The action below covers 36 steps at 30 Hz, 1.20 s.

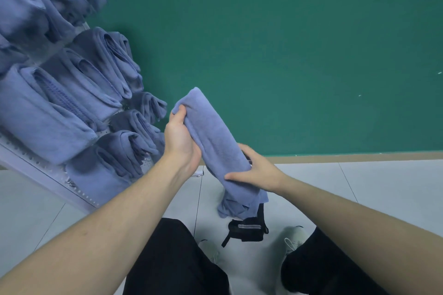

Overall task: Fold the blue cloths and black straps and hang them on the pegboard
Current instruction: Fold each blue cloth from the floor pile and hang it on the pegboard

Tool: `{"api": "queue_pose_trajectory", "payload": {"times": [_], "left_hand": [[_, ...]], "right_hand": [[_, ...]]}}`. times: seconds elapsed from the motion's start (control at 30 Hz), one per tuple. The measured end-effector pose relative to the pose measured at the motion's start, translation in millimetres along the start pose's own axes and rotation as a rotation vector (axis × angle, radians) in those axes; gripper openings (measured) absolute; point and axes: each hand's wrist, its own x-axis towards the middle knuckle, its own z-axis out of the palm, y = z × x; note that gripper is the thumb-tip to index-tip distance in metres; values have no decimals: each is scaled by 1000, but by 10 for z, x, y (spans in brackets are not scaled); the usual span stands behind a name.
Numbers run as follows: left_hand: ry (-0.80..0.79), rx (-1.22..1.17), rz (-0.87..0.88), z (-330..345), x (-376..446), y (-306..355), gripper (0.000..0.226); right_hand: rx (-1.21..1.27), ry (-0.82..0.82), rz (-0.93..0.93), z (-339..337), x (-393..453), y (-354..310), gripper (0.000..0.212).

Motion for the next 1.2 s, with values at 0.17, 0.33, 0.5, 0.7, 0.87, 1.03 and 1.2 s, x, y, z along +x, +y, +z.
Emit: {"api": "queue_pose_trajectory", "payload": {"times": [0.17,0.33,0.5,0.7,0.87,1.03,1.2], "left_hand": [[66,1,-71,-132,56,-154,35],[127,12,-118,-493,157,-305,35],[206,71,-187,-1059,248,-501,34],[230,739,13,-1515,401,-747,15],[-113,1119,241,-1692,751,-879,59],[-176,1024,31,-1784,1044,-1024,18],[56,981,-4,-2092,1164,-1137,24]], "right_hand": [[188,97,-58,88,180,-152,22],[196,-22,-20,35,377,13,6],[28,-91,-22,49,701,87,16],[-270,-295,-94,181,1164,85,15],[-434,-468,-120,456,1629,97,14],[-425,-630,-157,692,2101,132,9],[-417,-709,-172,883,2516,253,27]]}}
